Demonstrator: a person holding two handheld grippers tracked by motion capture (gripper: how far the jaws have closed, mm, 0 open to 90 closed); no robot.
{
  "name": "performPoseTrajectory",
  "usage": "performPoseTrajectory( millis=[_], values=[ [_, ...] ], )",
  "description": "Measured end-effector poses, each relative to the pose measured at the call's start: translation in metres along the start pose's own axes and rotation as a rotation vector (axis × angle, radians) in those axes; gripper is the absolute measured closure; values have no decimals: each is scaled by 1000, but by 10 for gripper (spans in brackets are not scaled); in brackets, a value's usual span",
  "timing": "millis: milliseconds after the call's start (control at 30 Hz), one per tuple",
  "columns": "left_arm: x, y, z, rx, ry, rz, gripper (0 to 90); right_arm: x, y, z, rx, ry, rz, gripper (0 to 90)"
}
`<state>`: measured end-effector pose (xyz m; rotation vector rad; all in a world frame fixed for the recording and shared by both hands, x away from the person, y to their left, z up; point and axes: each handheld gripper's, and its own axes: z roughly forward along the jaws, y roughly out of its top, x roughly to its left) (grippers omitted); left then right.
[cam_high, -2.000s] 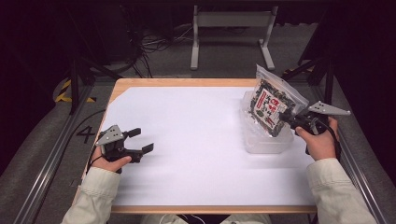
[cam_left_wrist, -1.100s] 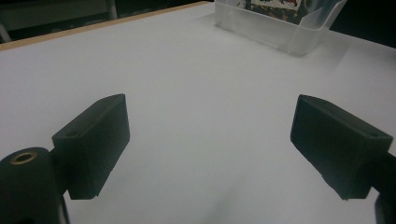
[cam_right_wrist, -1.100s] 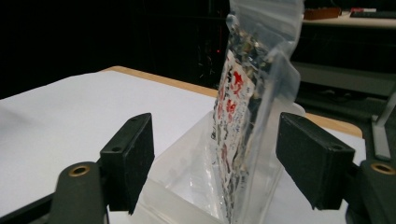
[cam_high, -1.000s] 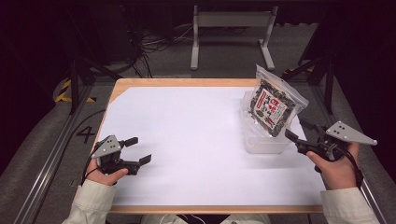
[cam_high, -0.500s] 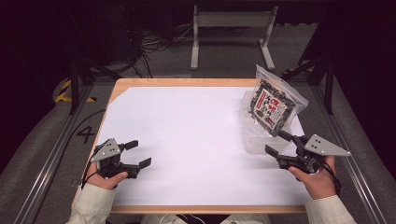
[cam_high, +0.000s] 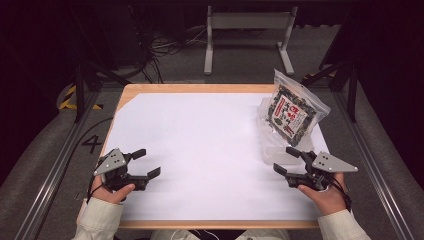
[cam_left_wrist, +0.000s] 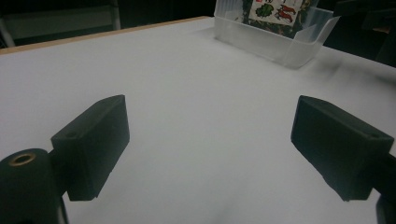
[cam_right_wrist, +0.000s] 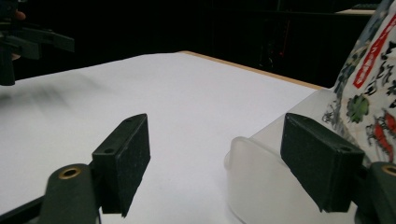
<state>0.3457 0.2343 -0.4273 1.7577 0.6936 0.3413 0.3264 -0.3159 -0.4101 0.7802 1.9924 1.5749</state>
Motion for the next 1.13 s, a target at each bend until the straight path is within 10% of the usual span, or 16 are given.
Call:
performPoseTrajectory(
  millis=[300, 1133],
  values=[
    [-1, -2, 3, 1, -15, 3, 122, 8, -5, 1, -37, 8, -29, 245],
    [-2, -8, 12, 65, -35, 31, 114, 14, -27, 19, 118, 19, 18, 253]
  ],
)
